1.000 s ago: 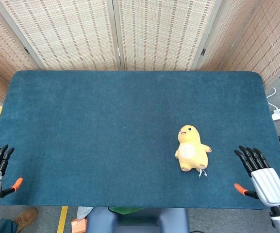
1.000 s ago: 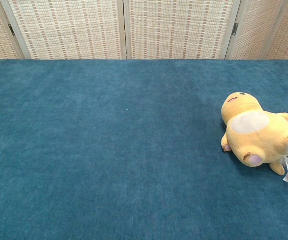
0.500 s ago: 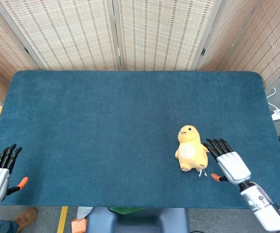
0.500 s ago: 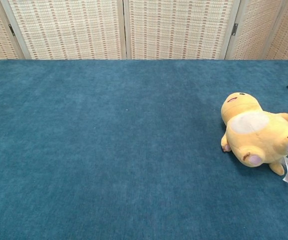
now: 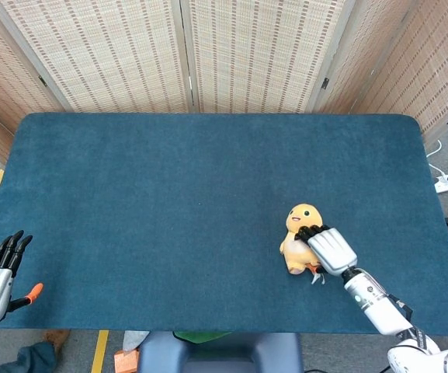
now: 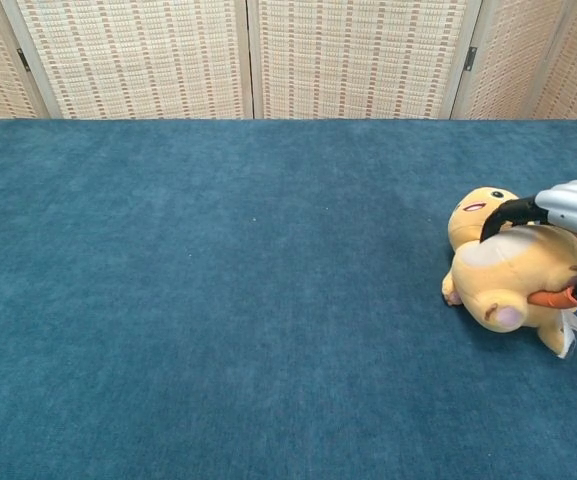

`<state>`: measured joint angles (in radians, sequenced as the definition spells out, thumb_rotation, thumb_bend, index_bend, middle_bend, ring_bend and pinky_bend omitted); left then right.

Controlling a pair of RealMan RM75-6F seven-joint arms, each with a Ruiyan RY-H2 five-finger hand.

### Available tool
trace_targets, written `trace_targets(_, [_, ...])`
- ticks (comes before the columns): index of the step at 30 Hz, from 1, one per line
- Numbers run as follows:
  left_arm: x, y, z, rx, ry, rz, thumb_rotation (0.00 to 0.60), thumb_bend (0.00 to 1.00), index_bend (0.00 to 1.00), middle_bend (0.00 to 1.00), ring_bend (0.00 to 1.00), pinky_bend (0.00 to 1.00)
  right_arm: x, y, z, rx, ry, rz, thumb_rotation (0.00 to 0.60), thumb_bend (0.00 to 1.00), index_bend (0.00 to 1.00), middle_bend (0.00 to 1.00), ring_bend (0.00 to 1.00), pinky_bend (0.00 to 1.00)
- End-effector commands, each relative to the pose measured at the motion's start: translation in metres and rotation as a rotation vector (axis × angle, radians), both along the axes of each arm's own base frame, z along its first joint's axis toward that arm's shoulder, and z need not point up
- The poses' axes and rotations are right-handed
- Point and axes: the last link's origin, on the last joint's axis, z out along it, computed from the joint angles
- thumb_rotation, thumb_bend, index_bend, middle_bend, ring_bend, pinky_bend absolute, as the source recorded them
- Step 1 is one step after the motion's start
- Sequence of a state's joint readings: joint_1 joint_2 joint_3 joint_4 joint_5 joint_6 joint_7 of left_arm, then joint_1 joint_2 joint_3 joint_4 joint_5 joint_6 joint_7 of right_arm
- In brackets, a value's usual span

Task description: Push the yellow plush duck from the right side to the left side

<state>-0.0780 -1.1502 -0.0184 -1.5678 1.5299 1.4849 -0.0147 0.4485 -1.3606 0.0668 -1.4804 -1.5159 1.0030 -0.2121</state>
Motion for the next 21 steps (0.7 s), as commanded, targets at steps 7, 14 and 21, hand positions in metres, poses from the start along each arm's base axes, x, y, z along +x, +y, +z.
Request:
trace_targets(7, [0.001,0.001,-0.001,-0.010,0.001,-0.002,0.600,0.26,0.00,0.00,0.00,0.17,0.085,-0.005,-0.021,-0.071,-0.234,0.446,0.600,0.60,0.83,0.91,0.82,1.00])
trace_targets(14, [-0.001,0.002,-0.001,-0.025,-0.006,0.004,0.600,0.26,0.00,0.00,0.00,0.17,0.158,-0.007,-0.079,0.036,-0.275,0.561,0.600,0.56,0.83,0.88,0.77,0.99])
trace_targets(21, [-0.002,0.002,0.001,-0.032,-0.012,0.005,0.600,0.26,0.00,0.00,0.00,0.17,0.179,-0.012,-0.118,0.099,-0.268,0.538,0.600,0.41,0.55,0.63,0.57,0.76])
